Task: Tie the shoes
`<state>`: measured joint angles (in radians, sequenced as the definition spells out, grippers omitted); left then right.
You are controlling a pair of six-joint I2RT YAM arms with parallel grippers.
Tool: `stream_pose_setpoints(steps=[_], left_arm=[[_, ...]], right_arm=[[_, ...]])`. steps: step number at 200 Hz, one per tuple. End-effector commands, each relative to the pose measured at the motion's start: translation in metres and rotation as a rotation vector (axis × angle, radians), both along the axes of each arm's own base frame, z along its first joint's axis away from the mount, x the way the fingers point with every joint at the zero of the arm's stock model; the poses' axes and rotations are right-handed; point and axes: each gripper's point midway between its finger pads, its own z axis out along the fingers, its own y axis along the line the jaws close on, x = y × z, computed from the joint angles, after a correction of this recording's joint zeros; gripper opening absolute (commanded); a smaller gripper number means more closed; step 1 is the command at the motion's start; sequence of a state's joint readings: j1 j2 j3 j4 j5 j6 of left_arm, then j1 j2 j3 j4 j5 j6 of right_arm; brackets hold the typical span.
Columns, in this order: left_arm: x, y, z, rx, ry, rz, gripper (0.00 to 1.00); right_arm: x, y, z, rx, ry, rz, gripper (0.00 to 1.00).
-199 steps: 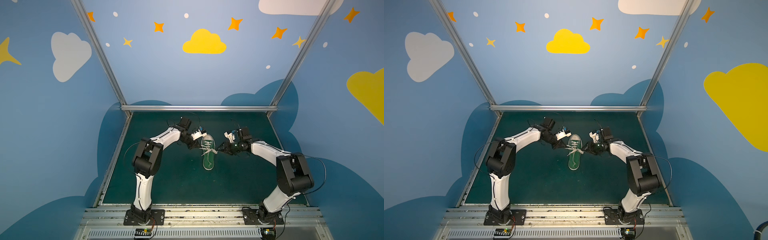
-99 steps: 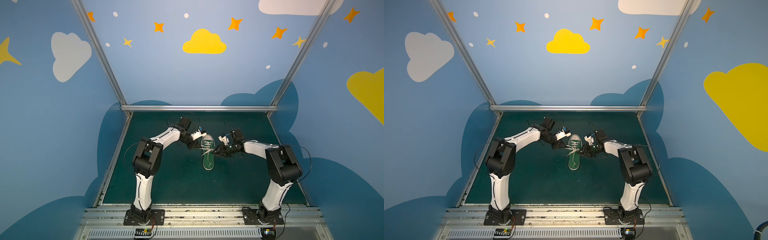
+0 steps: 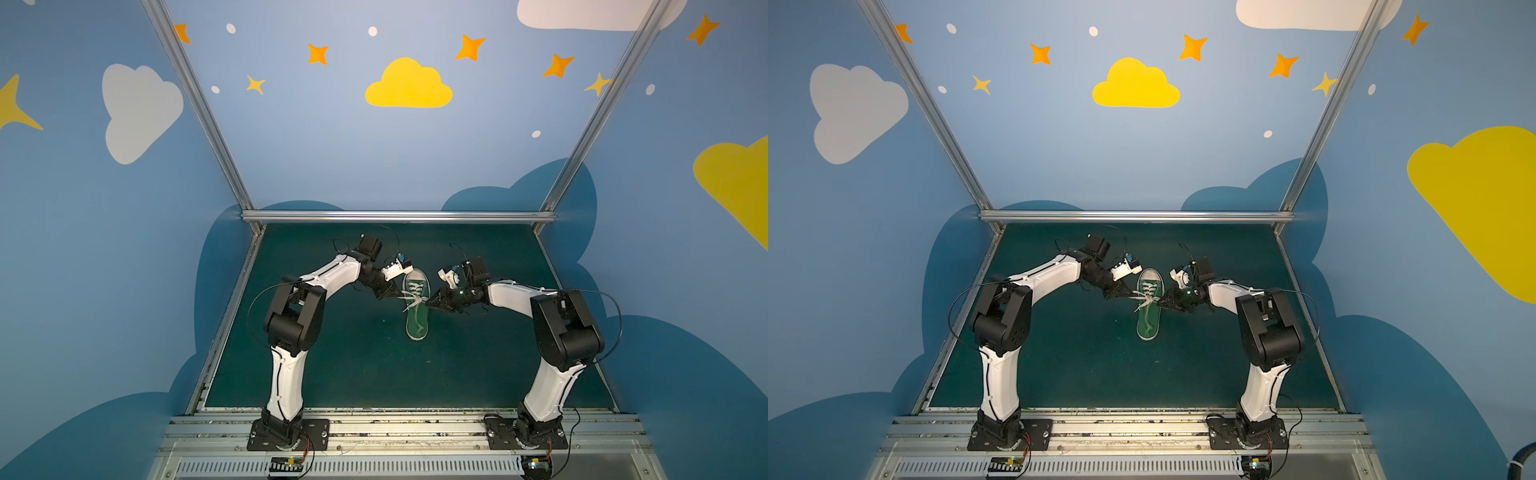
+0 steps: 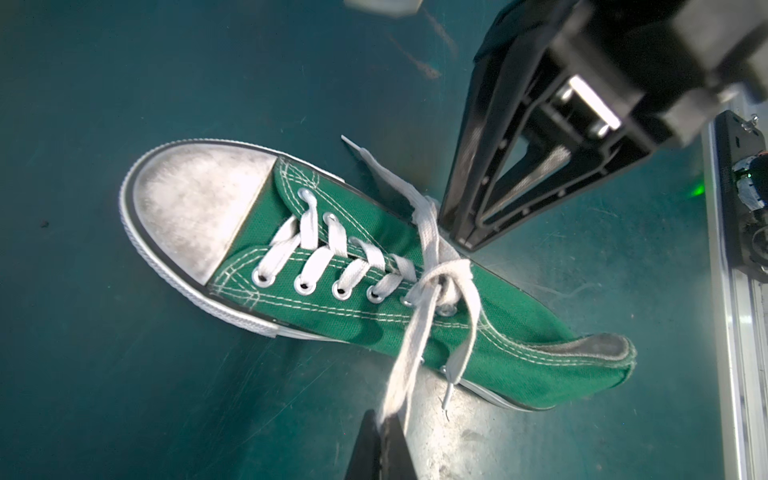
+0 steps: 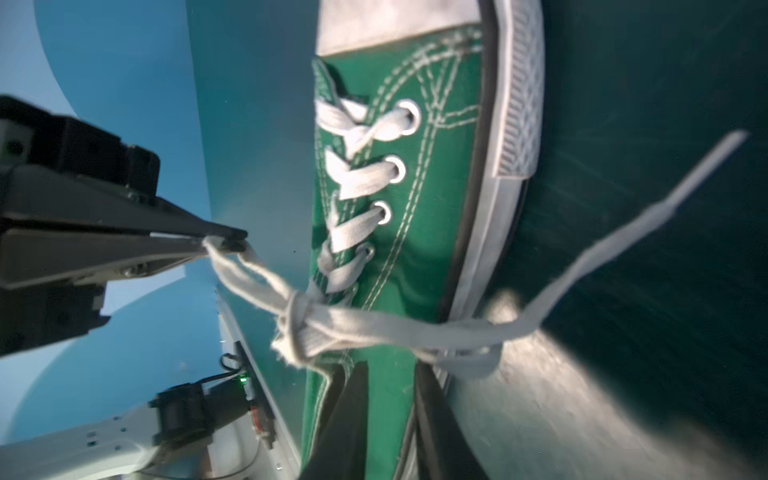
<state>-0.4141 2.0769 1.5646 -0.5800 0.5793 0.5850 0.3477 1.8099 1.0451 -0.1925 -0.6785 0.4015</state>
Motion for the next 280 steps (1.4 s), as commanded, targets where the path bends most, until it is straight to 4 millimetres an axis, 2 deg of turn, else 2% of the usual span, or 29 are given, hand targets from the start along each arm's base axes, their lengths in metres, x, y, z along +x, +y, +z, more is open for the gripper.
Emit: stream_pose_setpoints(steps=[1, 20, 39, 111, 140, 224, 280], left_arm=[[0.000, -0.001, 0.000, -0.013, 0.039, -0.002, 0.03], [0.001, -0.001, 0.000, -0.024, 0.057, 0.006, 0.03], [0.001, -0.002, 0.001, -0.026, 0.066, 0.009, 0.03], [0.004, -0.001, 0.004, -0.045, 0.101, 0.023, 0.03], [0.004, -0.002, 0.005, -0.045, 0.101, 0.023, 0.03], [0.006, -0.002, 0.006, -0.046, 0.102, 0.025, 0.03], [0.005, -0.002, 0.006, -0.045, 0.106, 0.024, 0.03]], right_arm=[[-0.009, -0.006, 0.024, -0.093, -0.232, 0.109, 0.20], [-0.018, -0.003, 0.027, -0.112, -0.358, 0.183, 0.19], [-0.022, -0.001, 0.022, -0.148, -0.403, 0.231, 0.19], [-0.013, 0.002, 0.003, -0.291, -0.470, 0.272, 0.28], [-0.008, 0.007, -0.004, -0.306, -0.454, 0.285, 0.31], [0.008, 0.019, -0.001, -0.302, -0.485, 0.305, 0.34], [0.013, 0.028, -0.011, -0.283, -0.445, 0.337, 0.33]])
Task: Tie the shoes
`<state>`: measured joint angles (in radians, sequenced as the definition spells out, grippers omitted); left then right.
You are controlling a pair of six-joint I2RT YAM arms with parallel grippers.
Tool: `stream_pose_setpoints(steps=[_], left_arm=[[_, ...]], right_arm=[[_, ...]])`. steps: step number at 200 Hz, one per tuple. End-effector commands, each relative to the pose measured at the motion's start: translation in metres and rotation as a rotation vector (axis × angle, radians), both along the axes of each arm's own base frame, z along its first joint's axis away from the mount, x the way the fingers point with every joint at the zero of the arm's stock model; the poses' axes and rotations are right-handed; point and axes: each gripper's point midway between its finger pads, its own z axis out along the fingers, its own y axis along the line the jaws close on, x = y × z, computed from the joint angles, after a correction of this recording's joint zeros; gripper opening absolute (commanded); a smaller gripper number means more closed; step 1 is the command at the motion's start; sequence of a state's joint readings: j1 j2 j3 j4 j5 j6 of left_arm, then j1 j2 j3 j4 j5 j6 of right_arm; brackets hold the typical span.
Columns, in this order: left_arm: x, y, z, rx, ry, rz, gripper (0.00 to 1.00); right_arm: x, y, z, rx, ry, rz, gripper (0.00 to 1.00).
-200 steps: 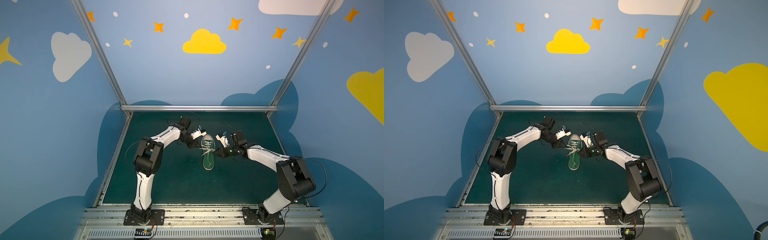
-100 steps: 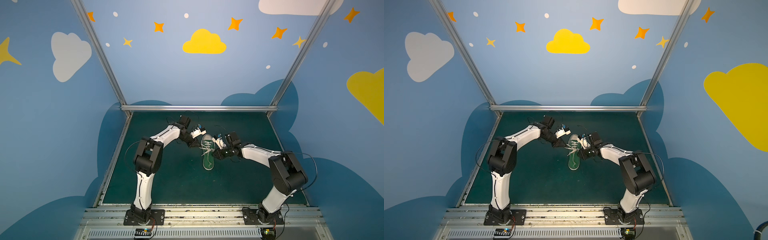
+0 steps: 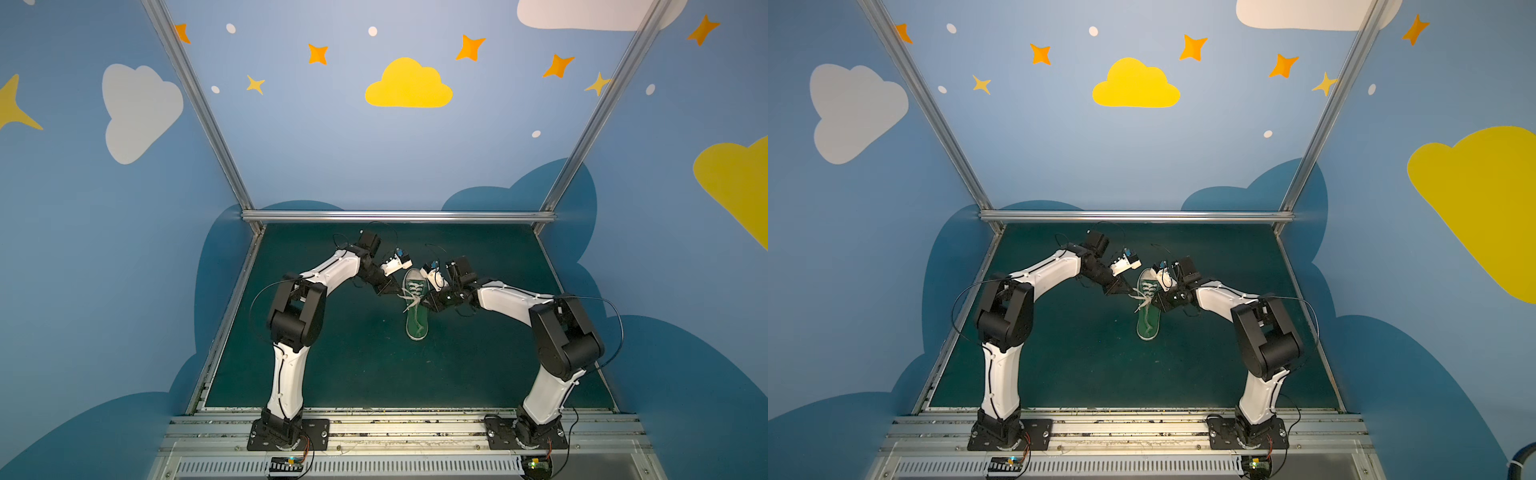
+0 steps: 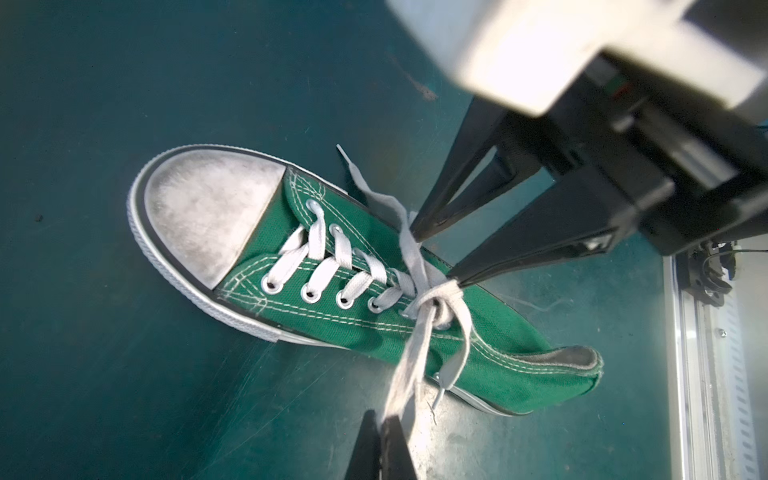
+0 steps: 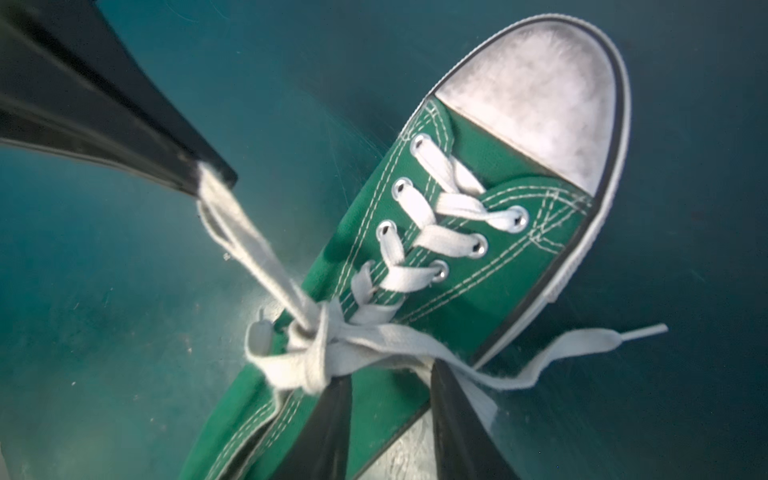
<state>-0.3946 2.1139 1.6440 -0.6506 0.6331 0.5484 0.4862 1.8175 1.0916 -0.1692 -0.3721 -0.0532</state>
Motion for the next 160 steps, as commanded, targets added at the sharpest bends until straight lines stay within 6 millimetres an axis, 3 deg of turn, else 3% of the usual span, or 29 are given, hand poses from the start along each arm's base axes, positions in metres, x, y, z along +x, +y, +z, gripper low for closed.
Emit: stream_pose_setpoints(steps=[1, 48, 108, 160], left_arm=[[-0.001, -0.002, -0.003, -0.009, 0.033, -0.004, 0.03], [-0.001, 0.000, -0.003, -0.007, 0.037, 0.000, 0.03], [0.001, 0.003, -0.002, 0.002, 0.034, 0.009, 0.03], [0.001, 0.003, -0.001, 0.001, 0.031, 0.012, 0.03]], right_arm=[[0.000, 0.008, -0.003, 0.007, 0.027, 0.032, 0.32], [-0.003, 0.009, -0.009, 0.004, 0.056, 0.039, 0.26], [-0.004, 0.004, 0.000, -0.016, 0.051, 0.017, 0.00], [-0.011, -0.002, 0.018, -0.002, 0.004, 0.001, 0.00]])
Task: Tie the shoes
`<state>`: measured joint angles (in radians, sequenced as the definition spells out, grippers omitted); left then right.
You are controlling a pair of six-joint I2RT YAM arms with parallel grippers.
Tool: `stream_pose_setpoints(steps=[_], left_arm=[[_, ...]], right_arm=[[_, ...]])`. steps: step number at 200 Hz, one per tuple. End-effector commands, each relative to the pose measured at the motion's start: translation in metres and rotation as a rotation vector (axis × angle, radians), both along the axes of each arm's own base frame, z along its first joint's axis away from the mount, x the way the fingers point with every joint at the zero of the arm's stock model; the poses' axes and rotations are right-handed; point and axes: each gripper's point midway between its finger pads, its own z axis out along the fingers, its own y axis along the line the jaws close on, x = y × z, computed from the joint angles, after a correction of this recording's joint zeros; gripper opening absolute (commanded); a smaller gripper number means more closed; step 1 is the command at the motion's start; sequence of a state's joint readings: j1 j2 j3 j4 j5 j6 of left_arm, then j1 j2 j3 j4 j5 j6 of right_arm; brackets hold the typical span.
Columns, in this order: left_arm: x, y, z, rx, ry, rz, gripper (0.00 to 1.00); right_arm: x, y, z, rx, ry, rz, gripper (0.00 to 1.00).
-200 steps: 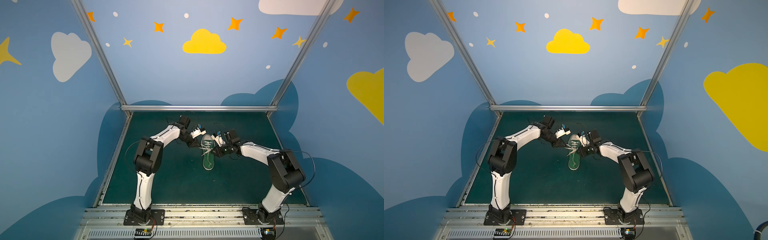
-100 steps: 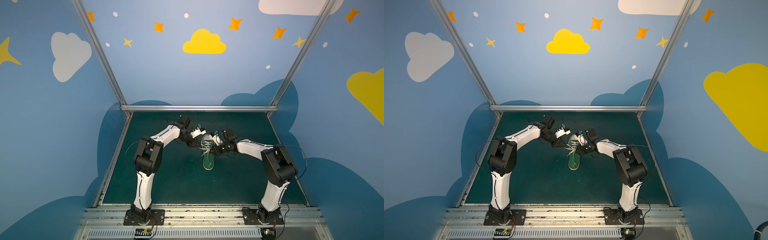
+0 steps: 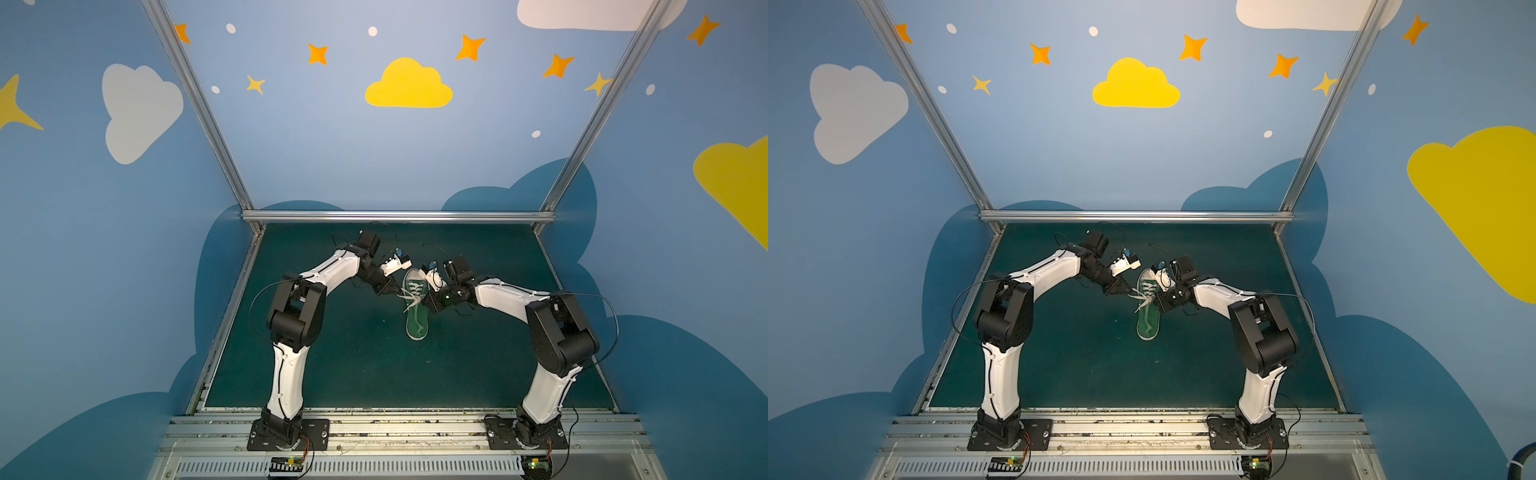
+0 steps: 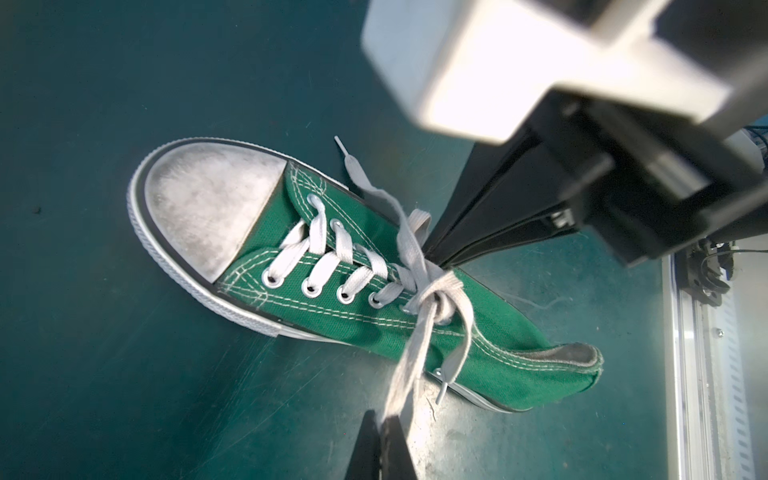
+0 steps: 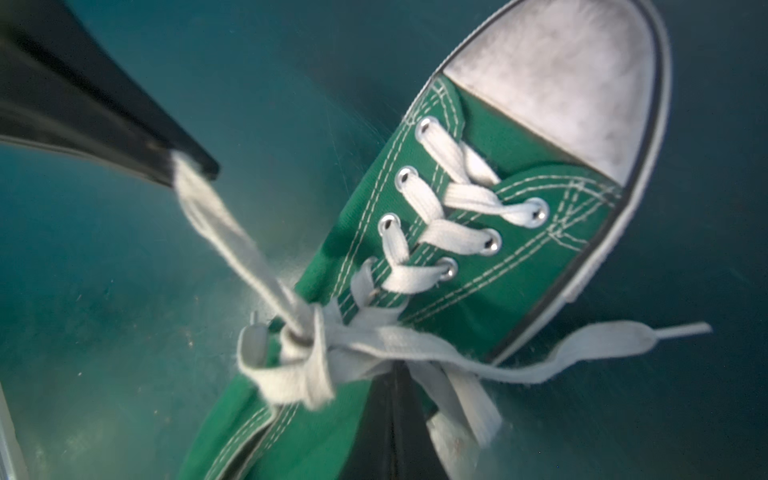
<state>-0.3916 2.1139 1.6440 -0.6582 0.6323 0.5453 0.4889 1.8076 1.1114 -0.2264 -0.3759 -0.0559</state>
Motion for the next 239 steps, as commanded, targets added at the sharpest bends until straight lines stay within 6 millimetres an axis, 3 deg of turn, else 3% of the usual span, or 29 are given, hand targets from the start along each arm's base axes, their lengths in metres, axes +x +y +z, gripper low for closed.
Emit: stream_pose_setpoints(steps=[1, 51, 122, 199, 214, 239], left_arm=[[0.001, 0.001, 0.000, -0.002, 0.021, 0.006, 0.03], [0.002, 0.001, 0.000, -0.002, 0.024, 0.012, 0.03], [0.011, 0.009, -0.004, 0.050, -0.004, 0.058, 0.03], [0.006, 0.000, -0.002, 0.015, 0.010, 0.029, 0.03], [0.005, -0.001, -0.002, 0.017, 0.016, 0.025, 0.03], [0.005, -0.001, -0.003, 0.018, 0.018, 0.025, 0.03]], right_arm=[[-0.006, -0.001, 0.014, 0.008, -0.022, -0.006, 0.00], [-0.012, 0.001, 0.013, 0.022, 0.014, 0.001, 0.00], [-0.023, -0.012, 0.002, -0.020, 0.068, -0.056, 0.00], [-0.033, -0.002, 0.003, 0.008, 0.110, 0.008, 0.00], [-0.028, -0.003, 0.009, 0.009, 0.073, 0.010, 0.17], [-0.021, -0.002, 0.011, -0.011, 0.059, 0.021, 0.22]])
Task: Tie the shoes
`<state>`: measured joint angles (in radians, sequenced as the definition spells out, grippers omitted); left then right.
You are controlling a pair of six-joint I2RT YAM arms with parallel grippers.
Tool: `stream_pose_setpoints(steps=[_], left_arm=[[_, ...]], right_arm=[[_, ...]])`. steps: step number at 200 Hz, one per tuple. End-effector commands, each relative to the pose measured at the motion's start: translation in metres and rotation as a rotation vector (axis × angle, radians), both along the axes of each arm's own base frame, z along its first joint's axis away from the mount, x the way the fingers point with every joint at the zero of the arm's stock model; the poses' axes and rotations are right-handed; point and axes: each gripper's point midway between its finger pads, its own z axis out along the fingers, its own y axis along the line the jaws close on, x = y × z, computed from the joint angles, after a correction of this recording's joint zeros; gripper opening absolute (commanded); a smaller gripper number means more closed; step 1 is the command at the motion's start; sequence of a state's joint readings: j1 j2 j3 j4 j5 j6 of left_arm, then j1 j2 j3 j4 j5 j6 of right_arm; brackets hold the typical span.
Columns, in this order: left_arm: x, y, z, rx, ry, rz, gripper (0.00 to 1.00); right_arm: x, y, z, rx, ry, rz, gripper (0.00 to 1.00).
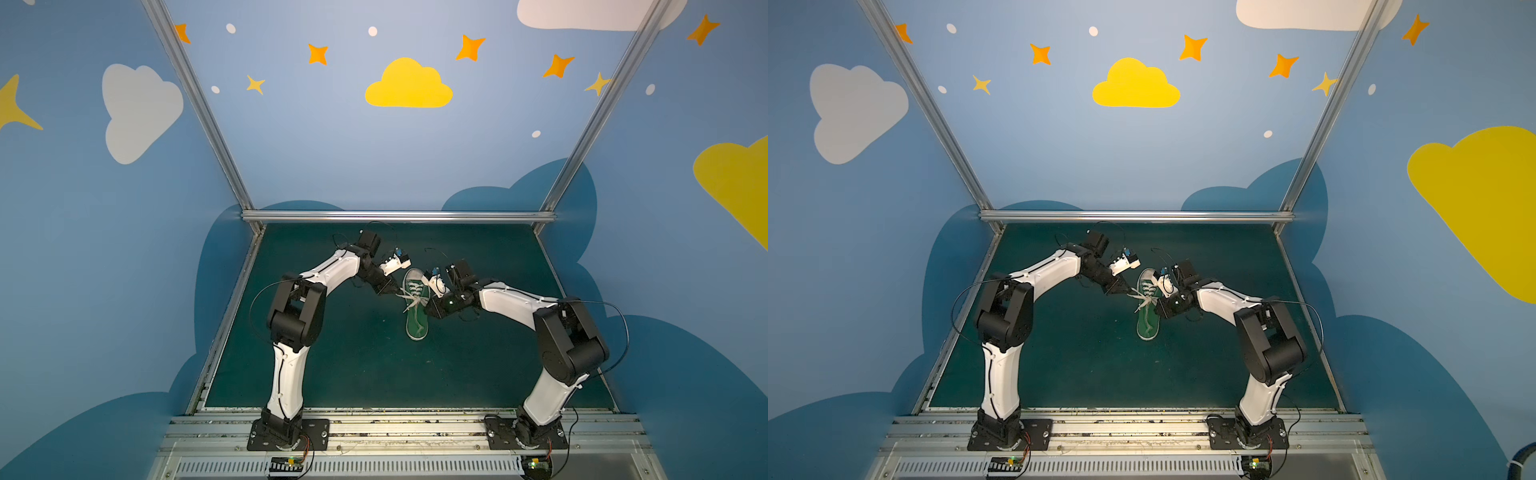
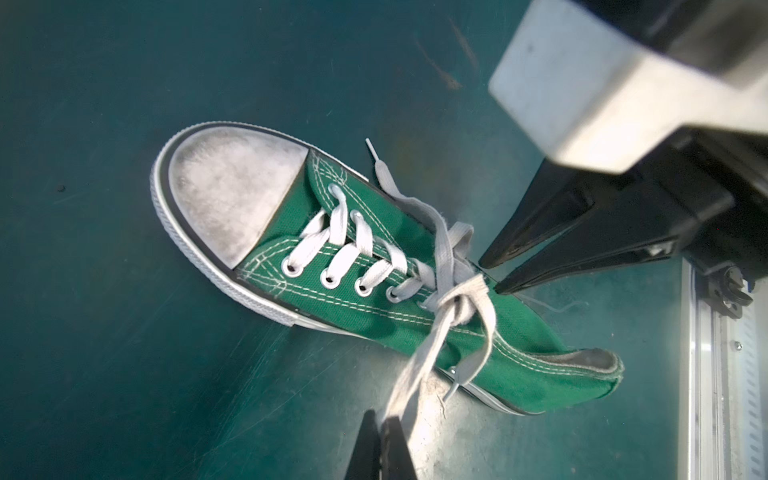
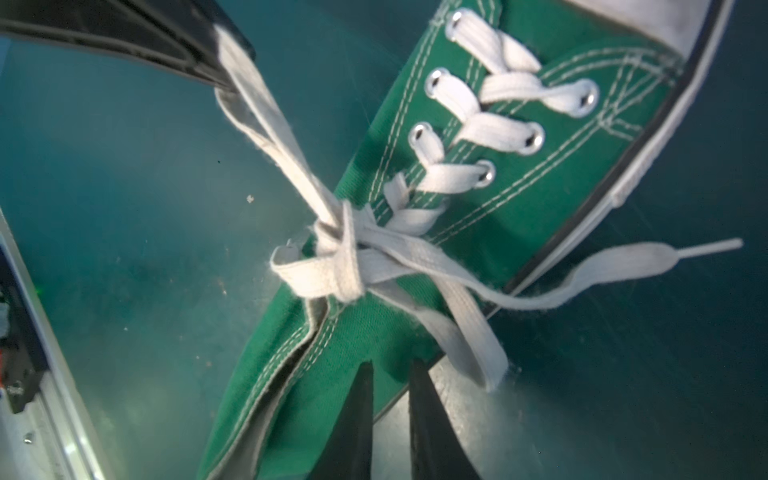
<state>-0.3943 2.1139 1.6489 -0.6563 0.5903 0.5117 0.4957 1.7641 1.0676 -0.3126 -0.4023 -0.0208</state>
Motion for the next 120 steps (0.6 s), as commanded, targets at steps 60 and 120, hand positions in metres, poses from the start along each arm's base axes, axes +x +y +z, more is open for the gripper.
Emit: stream_pose_setpoints(steps=[60, 120], left_arm=[[0.001, -0.004, -0.001, -0.014, 0.019, -0.007, 0.03], [0.000, -0.003, -0.001, -0.011, 0.022, -0.009, 0.03]], right_arm=[[0.016, 0.012, 0.011, -0.013, -0.028, 0.058, 0.29], [0.022, 0.017, -0.002, -0.017, -0.003, 0.067, 0.32]])
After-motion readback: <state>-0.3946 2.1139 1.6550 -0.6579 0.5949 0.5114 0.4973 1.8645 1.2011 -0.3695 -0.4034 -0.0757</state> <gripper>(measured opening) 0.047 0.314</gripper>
